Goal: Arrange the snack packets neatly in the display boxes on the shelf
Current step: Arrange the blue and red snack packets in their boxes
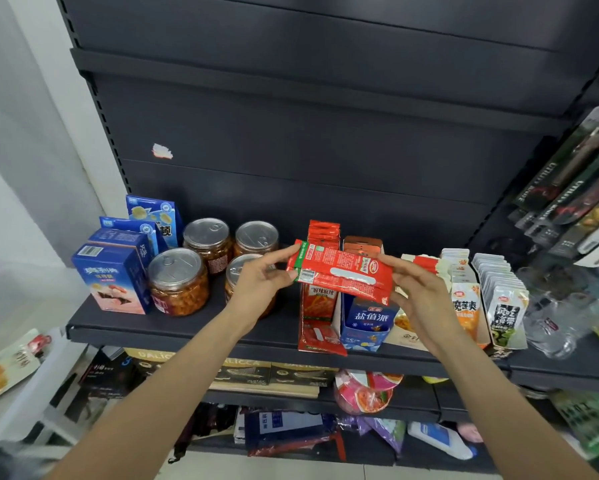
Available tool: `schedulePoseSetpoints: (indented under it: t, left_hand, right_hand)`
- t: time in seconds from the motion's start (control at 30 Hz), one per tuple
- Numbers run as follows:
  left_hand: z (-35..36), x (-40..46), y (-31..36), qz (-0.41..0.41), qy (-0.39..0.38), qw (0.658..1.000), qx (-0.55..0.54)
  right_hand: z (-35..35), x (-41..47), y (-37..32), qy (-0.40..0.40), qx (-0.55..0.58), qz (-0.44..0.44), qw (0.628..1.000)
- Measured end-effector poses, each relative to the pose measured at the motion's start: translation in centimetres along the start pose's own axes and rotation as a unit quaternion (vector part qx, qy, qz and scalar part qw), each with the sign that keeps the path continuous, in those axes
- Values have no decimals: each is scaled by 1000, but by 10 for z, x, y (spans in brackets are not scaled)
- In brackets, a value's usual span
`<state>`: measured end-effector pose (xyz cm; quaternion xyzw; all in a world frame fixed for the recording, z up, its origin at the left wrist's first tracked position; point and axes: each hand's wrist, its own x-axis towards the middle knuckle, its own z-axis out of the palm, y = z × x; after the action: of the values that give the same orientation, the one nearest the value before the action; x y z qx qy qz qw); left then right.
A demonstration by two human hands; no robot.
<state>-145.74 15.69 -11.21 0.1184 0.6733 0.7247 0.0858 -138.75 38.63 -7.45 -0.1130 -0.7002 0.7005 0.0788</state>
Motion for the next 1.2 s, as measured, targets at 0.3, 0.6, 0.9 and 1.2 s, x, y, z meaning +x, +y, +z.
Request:
schedulePoseSetpoints:
  t: [0.3, 0.6, 0.9, 1.2]
  left_hand:
    - [18, -4, -15, -148, -8, 989, 11]
    - [15, -27, -39, -192, -148, 953, 179]
    - [28, -25, -47, -94, -105, 964, 227]
    - [23, -11, -33, -61, 4, 976, 208]
  right_hand:
    - [-6, 18, -5, 67, -281, -143, 947]
    - [7, 50, 11, -23, -440, -161, 883]
    - [29, 78, 33, -101, -571, -184, 793]
    - [39, 112, 35, -120, -606, -141, 773]
